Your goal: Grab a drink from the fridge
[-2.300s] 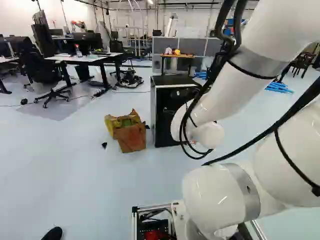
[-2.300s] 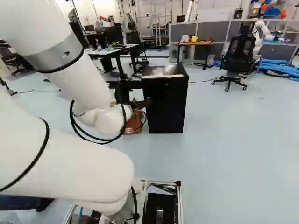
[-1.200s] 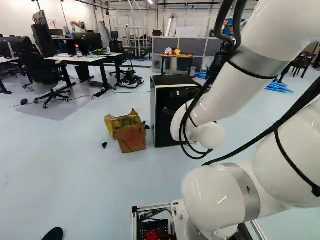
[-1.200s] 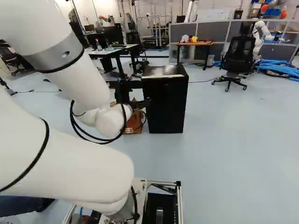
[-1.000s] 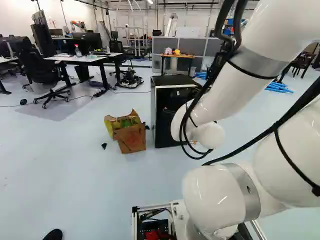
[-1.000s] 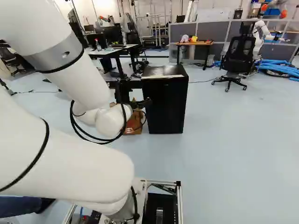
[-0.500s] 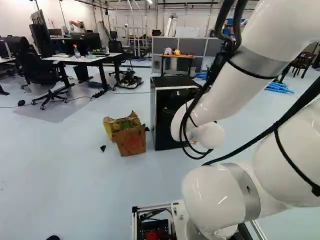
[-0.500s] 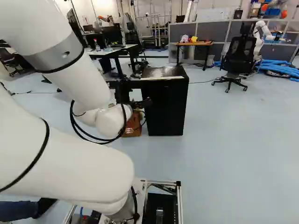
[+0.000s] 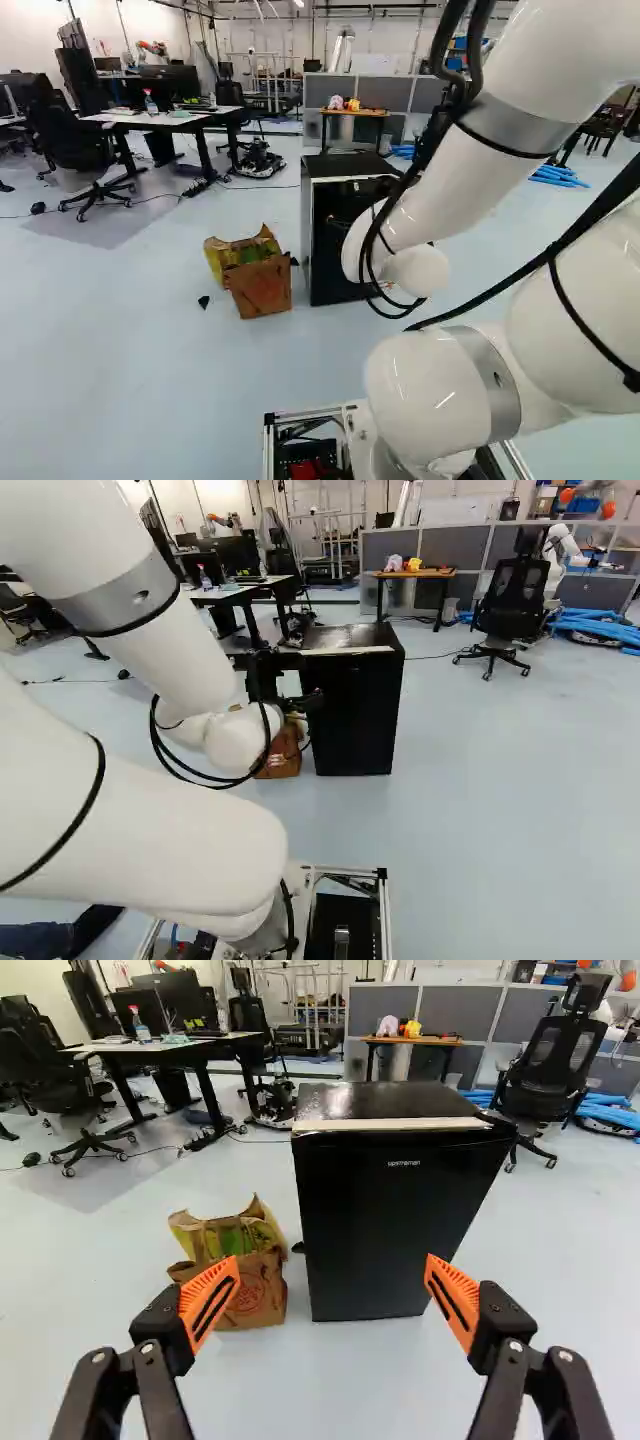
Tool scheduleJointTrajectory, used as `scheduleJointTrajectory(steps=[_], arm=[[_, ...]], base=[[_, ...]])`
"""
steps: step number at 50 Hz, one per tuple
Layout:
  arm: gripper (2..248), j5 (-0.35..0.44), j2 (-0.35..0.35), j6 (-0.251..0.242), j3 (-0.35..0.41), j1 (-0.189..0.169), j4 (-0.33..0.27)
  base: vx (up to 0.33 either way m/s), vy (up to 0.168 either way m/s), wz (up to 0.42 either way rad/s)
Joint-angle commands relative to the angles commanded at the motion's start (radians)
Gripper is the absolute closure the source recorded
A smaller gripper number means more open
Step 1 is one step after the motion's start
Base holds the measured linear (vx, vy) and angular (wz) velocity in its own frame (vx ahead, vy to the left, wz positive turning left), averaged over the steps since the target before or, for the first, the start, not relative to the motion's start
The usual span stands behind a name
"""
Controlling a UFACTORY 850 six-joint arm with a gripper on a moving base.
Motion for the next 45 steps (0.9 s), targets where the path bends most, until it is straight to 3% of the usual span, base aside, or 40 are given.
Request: scheduleJointTrajectory(steps=[45], arm=[[3,0.000,0.000,0.000,0.000,0.000,0.000]], base=[[0.079,0.023,-0.004]])
